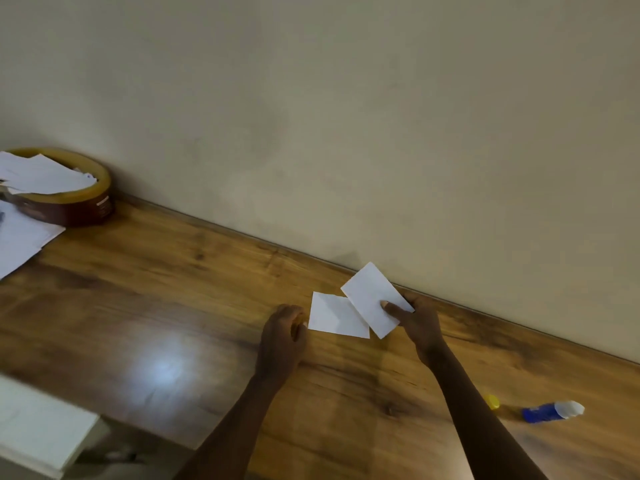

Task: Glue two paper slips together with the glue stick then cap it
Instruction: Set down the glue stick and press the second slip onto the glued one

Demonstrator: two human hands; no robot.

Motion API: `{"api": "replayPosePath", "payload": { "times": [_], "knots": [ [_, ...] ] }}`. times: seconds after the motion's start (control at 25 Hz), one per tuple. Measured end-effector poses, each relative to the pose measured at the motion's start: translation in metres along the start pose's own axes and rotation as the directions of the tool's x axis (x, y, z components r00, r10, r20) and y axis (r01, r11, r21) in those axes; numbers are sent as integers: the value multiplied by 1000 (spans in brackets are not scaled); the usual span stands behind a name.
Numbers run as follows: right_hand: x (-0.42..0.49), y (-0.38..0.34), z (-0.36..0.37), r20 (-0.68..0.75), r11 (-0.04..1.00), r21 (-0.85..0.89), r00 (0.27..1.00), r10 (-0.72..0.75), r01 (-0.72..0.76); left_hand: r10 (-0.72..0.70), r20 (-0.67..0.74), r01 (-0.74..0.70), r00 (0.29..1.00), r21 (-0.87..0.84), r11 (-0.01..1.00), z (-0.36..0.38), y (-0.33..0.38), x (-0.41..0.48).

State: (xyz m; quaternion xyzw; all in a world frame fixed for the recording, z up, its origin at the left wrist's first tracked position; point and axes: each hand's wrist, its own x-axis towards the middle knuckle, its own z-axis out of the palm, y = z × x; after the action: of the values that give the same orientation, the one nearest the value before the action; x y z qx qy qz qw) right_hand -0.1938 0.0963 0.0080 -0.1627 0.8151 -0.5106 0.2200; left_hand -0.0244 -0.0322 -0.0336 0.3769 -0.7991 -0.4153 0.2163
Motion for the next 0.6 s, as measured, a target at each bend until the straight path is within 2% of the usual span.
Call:
{"api": "replayPosePath", "payload": {
  "times": [0.12,0.24,0.44,0.6],
  "knots": [
    [18,0,4,234,997,-28,969,77,-72,36,6,-36,999,21,999,6,-11,1],
    [33,-1,14,387,991,-131,917,90,-43,36,10,-36,999,48,998,11,-17,6],
    [39,-2,37,456,979,-200,888,56,40,83,27,-85,996,86,993,14,-20,7],
    [43,-3,46,441,957,-258,898,-7,134,91,34,-94,995,106,990,16,-22,9]
  ]
}}
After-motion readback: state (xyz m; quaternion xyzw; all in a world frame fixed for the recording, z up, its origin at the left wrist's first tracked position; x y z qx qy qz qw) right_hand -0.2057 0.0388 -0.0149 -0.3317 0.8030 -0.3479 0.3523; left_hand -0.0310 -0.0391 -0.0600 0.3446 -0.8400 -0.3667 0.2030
